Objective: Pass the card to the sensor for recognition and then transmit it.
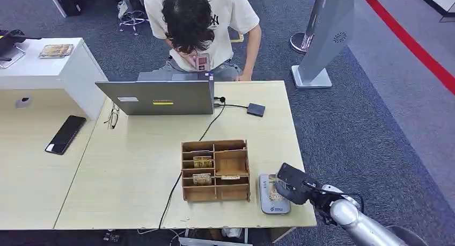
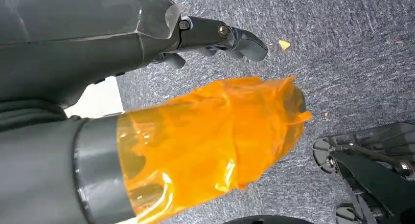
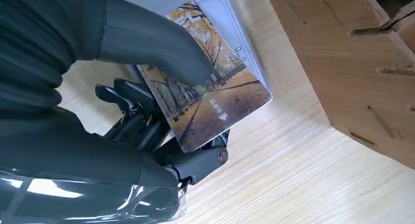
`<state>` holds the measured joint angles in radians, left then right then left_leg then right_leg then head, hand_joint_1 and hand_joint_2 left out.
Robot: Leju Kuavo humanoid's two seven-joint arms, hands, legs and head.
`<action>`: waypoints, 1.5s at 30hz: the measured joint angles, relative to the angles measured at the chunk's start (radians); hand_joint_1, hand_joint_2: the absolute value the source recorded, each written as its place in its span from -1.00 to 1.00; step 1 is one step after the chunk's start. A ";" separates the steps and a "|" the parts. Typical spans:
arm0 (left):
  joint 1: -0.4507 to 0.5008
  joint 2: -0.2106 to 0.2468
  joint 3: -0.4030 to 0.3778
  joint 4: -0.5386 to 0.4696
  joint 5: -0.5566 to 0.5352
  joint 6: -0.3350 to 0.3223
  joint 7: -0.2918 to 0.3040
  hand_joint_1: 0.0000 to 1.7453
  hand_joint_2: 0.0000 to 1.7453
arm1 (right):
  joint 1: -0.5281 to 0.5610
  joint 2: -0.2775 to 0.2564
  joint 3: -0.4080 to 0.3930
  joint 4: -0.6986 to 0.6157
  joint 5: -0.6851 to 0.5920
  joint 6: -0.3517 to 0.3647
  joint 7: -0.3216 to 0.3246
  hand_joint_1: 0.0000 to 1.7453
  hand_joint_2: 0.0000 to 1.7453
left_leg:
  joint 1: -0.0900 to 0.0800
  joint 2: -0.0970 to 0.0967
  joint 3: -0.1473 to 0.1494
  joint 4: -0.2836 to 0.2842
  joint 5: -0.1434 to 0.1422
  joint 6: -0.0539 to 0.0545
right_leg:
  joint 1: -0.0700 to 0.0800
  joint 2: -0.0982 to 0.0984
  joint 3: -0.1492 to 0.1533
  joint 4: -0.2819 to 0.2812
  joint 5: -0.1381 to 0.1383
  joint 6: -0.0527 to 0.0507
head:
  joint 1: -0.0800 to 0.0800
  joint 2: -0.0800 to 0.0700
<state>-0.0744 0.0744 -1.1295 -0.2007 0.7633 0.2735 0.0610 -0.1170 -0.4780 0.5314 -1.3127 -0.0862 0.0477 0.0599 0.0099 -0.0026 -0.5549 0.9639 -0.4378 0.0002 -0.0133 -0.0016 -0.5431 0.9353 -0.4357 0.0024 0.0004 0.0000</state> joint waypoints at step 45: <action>-0.005 0.003 0.000 0.000 -0.002 -0.003 -0.005 -1.00 -1.00 | -0.031 0.003 0.021 0.029 0.001 -0.003 -0.008 1.00 1.00 | 0.000 0.000 0.000 0.000 0.000 0.000 | 0.000 0.000 0.000 0.000 0.000 0.000 | 0.000 0.000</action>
<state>-0.0794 0.0778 -1.1296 -0.2007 0.7614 0.2705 0.0565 -0.1476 -0.4746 0.5520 -1.2840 -0.0854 0.0450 0.0515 0.0099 -0.0026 -0.5546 0.9639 -0.4378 0.0002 -0.0133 -0.0015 -0.5428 0.9353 -0.4357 0.0024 0.0004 0.0000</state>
